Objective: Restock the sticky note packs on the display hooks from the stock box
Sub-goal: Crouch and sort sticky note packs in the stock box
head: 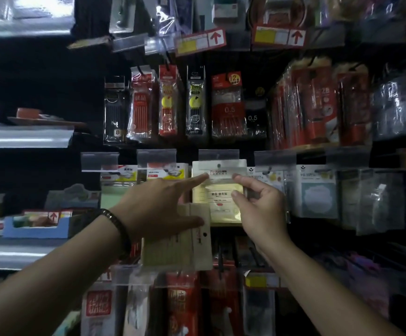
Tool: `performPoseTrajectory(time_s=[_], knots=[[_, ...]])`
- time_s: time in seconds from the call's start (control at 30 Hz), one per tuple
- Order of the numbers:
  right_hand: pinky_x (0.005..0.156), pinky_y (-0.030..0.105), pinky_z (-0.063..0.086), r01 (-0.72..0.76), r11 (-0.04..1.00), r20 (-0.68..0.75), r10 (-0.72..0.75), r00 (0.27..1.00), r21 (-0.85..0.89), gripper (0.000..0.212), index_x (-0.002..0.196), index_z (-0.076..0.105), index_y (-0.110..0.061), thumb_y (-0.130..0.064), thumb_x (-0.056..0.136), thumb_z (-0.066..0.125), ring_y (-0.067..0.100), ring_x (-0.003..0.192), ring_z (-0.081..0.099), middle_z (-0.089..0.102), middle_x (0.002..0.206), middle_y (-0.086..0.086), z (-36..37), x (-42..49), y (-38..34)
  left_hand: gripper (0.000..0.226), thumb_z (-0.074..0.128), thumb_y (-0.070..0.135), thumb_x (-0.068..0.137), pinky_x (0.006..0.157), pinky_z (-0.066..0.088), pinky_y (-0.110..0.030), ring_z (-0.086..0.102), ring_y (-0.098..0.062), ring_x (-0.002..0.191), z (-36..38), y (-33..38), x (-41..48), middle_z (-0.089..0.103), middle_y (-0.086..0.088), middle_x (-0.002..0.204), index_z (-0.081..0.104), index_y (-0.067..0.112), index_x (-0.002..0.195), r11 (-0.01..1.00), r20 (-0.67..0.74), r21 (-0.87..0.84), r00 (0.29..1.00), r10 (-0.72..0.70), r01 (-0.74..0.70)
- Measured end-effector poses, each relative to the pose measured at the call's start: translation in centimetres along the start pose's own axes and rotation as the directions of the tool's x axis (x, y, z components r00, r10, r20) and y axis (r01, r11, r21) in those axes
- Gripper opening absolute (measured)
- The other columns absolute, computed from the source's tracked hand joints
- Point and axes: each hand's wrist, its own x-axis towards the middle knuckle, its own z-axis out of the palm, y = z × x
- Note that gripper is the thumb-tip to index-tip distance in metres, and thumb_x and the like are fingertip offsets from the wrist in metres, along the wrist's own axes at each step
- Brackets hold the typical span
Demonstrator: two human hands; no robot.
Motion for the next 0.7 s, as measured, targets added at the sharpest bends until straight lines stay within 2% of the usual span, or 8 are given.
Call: performPoseTrajectory(time_s=[0.17,0.23,0.3,0.4,0.47,0.53,0.6,0.7], knots=[[0.078,0.012,0.059,0.048,0.982,0.021,-0.045,0.999,-0.184,0.032,0.125,0.076,-0.018,-0.007,0.095,0.074,0.003,0.110,0.070,0.074,0.123,-0.016,-0.2,0.7,-0.1,0.094,0.061,0.082,0.084,0.085,0.064,-0.036,0.065,-0.014,0.116,0.6,0.0,0.7,0.060,0.012,0.149,0.009,0.061,0.160,1.000,-0.013,-0.012,1.000,0.020,-0.021],[0.082,0.003,0.049,0.109,0.928,0.067,-0.092,0.994,-0.356,0.035,0.131,0.073,-0.018,-0.011,0.097,0.070,0.004,0.116,0.067,0.072,0.130,-0.012,-0.5,0.9,-0.7,0.094,0.061,0.084,0.083,0.086,0.063,-0.038,0.065,-0.014,0.117,0.9,0.0,1.2,0.062,0.012,0.145,0.013,0.060,0.160,1.000,-0.007,-0.017,1.000,0.014,-0.014],[0.085,0.010,0.048,0.178,0.820,0.138,-0.122,0.983,-0.543,0.038,0.138,0.069,-0.025,-0.022,0.100,0.065,0.009,0.118,0.066,0.070,0.135,-0.010,-0.7,1.1,-1.2,0.095,0.060,0.086,0.081,0.087,0.064,-0.040,0.066,-0.015,0.113,1.2,0.0,1.7,0.066,0.013,0.137,0.015,0.058,0.160,1.000,-0.003,-0.017,1.000,0.014,-0.014],[0.067,0.027,0.049,0.219,0.541,0.210,-0.078,0.974,-0.812,0.045,0.147,0.056,-0.042,-0.044,0.103,0.057,0.013,0.090,0.060,0.058,0.133,-0.005,-0.9,0.9,-1.7,0.096,0.059,0.087,0.079,0.084,0.064,-0.041,0.065,-0.014,0.106,1.7,-0.4,2.4,0.068,0.014,0.128,0.013,0.058,0.159,1.000,0.013,-0.004,1.000,0.009,-0.009],[0.059,0.027,0.048,0.233,0.426,0.234,-0.051,0.971,-0.874,0.053,0.153,0.045,-0.049,-0.052,0.102,0.058,0.010,0.081,0.055,0.048,0.129,-0.004,-0.9,0.4,-1.4,0.095,0.061,0.082,0.082,0.082,0.065,-0.039,0.065,-0.014,0.102,2.0,-0.4,2.3,0.067,0.013,0.128,0.011,0.058,0.160,1.000,0.030,-0.027,1.000,0.006,-0.005],[0.054,0.024,0.045,0.239,0.434,0.241,-0.051,0.969,-0.868,0.063,0.156,0.038,-0.050,-0.055,0.099,0.063,0.006,0.075,0.054,0.041,0.121,-0.006,-1.0,-0.1,-1.1,0.090,0.062,0.076,0.085,0.079,0.066,-0.036,0.066,-0.012,0.100,2.3,-0.2,1.8,0.066,0.012,0.129,0.015,0.057,0.160,0.998,0.030,-0.066,0.999,-0.014,0.016],[0.053,0.021,0.046,0.237,0.518,0.226,-0.085,0.970,-0.822,0.063,0.156,0.039,-0.047,-0.054,0.099,0.064,0.002,0.073,0.053,0.040,0.119,-0.008,-1.5,-0.8,-0.8,0.069,0.063,0.070,0.089,0.075,0.066,-0.031,0.068,-0.009,0.096,2.4,0.1,1.0,0.066,0.015,0.124,0.040,0.051,0.151,0.982,0.015,-0.173,0.997,-0.074,0.075],[0.057,0.015,0.045,0.285,0.674,0.179,-0.224,0.958,-0.682,0.047,0.146,0.054,-0.039,-0.045,0.100,0.063,-0.002,0.076,0.052,0.044,0.110,-0.012,-2.0,-2.4,-0.9,0.025,0.063,0.056,0.096,0.064,0.064,-0.023,0.072,-0.003,0.078,3.1,0.2,-0.6,0.072,0.012,0.099,0.069,0.033,0.102,0.874,-0.038,-0.462,0.981,-0.188,0.150]])
